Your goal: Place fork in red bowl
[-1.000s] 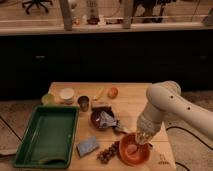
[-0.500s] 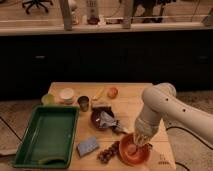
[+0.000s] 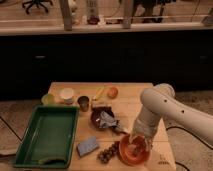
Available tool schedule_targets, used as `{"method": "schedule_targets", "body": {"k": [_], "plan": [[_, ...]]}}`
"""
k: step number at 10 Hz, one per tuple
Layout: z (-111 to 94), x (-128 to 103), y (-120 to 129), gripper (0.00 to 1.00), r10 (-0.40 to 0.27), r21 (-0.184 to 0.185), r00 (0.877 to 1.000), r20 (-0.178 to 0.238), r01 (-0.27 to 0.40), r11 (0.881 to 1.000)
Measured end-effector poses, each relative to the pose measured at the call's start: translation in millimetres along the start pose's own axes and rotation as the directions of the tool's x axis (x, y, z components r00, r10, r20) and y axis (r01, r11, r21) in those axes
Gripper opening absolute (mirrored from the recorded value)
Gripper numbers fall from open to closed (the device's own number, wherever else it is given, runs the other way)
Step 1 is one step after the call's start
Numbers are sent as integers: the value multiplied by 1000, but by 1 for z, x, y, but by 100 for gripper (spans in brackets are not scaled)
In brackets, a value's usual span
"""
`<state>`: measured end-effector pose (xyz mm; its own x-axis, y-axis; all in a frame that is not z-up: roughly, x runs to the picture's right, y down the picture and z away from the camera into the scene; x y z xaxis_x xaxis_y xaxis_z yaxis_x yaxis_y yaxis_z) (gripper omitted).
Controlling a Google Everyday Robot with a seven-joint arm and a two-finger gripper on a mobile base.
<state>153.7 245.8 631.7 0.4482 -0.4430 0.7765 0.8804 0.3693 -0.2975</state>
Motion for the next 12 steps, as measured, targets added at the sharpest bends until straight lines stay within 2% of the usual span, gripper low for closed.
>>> {"method": "schedule_targets", "body": {"k": [8, 12], "plan": [[1, 1, -5, 80, 1, -12, 1000, -7, -2, 1000], [1, 6, -4, 80, 1, 1, 1000, 9, -1, 1000]]}}
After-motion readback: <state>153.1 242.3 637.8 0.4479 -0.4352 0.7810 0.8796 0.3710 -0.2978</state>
